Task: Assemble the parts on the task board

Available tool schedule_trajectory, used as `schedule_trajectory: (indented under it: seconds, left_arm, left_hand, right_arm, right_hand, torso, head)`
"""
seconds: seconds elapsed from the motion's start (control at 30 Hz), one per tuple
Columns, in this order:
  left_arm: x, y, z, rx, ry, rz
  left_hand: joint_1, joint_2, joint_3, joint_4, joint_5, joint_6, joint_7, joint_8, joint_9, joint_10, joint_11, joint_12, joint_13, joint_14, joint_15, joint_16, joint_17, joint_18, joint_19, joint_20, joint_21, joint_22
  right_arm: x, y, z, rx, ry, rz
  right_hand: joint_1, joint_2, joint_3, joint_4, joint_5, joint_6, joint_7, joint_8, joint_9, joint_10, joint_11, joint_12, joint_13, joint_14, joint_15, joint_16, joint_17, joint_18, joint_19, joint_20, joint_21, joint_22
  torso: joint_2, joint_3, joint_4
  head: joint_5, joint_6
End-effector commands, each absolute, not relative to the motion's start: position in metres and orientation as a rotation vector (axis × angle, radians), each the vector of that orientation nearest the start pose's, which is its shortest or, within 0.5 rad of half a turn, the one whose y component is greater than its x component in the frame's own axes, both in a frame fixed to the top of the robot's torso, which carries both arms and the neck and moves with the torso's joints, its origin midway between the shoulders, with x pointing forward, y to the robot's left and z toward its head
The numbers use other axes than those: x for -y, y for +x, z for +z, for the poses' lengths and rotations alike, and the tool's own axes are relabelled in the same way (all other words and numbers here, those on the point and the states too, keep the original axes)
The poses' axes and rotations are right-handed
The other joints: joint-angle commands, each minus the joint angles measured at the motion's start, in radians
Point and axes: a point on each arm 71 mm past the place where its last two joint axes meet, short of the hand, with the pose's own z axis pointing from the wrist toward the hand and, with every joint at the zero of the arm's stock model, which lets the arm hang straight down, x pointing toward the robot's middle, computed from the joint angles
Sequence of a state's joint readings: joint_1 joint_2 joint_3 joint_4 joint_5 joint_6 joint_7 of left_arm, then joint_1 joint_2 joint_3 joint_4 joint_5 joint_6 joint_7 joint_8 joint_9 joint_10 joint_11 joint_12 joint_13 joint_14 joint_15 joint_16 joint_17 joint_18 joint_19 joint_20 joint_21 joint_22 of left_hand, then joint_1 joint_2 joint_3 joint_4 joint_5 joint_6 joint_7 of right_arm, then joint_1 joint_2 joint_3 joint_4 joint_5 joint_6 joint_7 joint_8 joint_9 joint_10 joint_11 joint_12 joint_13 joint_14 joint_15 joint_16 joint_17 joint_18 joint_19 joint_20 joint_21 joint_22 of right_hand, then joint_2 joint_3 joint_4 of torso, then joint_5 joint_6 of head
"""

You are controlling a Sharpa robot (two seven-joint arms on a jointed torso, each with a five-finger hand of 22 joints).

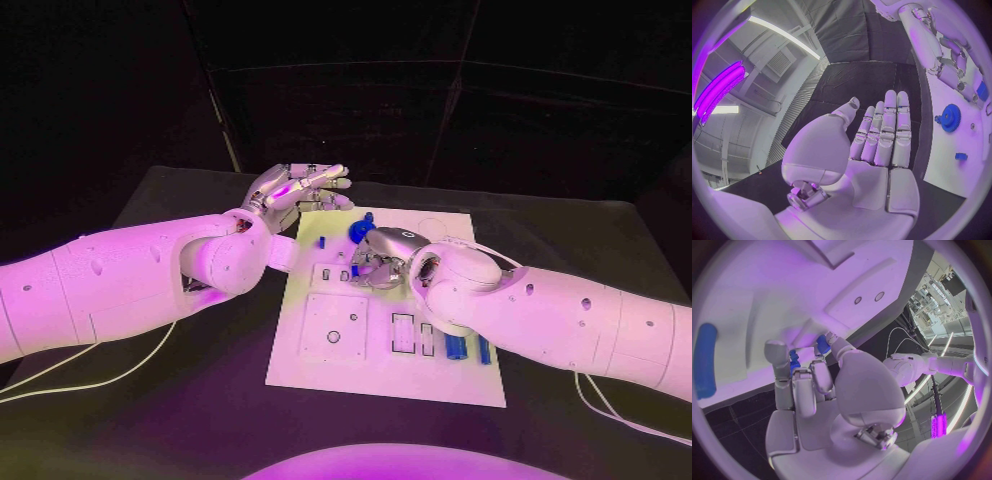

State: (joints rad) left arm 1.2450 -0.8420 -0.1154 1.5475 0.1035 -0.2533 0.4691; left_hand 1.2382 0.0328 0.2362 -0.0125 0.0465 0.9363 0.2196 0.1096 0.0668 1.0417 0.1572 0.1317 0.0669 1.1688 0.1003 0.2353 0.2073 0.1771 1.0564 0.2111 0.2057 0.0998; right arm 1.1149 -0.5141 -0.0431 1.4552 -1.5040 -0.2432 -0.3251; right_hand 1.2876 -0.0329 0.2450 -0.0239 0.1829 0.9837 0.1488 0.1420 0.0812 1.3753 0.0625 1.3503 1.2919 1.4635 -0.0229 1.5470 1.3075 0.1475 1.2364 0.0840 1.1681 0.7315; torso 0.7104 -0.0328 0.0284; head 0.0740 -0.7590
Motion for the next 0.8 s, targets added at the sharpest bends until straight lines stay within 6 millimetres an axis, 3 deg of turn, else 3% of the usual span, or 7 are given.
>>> schedule_trajectory:
  seconds: [0.03,0.8]
  left_arm:
    - [-0.2005,0.4829,-0.1775,-1.402,-1.139,-1.672]
    - [-0.2015,0.4840,-0.1780,-1.401,-1.140,-1.668]
  left_hand:
    - [-0.007,-0.003,0.001,0.006,0.003,0.008,-0.001,-0.005,-0.001,0.005,0.002,-0.006,-0.001,0.006,0.000,-0.001,0.001,0.005,0.007,-0.002,-0.006,-0.001]
    - [-0.007,-0.003,0.001,0.006,0.003,0.008,-0.001,-0.005,-0.001,0.005,0.002,-0.006,-0.001,0.006,0.000,-0.001,0.001,0.005,0.007,-0.002,-0.006,-0.001]
  right_arm:
    - [0.0618,0.4600,-0.2408,-1.896,-0.221,0.658]
    - [0.0623,0.4596,-0.2381,-1.857,-0.191,0.662]
  right_hand:
    - [-0.004,-0.011,0.004,-0.002,-0.002,-0.011,0.002,-0.006,-0.003,-0.010,0.000,-0.004,-0.002,0.093,0.009,-0.001,0.199,-0.003,-0.005,0.004,-0.004,-0.002]
    - [-0.036,-0.050,-0.030,0.012,0.005,-0.047,0.011,-0.020,-0.009,-0.029,0.009,-0.019,-0.021,0.092,0.018,-0.003,0.194,-0.001,-0.011,0.013,-0.011,-0.013]
  torso:
    - [0.000,0.0000,0.0006]
    - [0.000,0.0004,0.0006]
  head:
    - [-0.001,0.000]
    - [-0.008,-0.005]
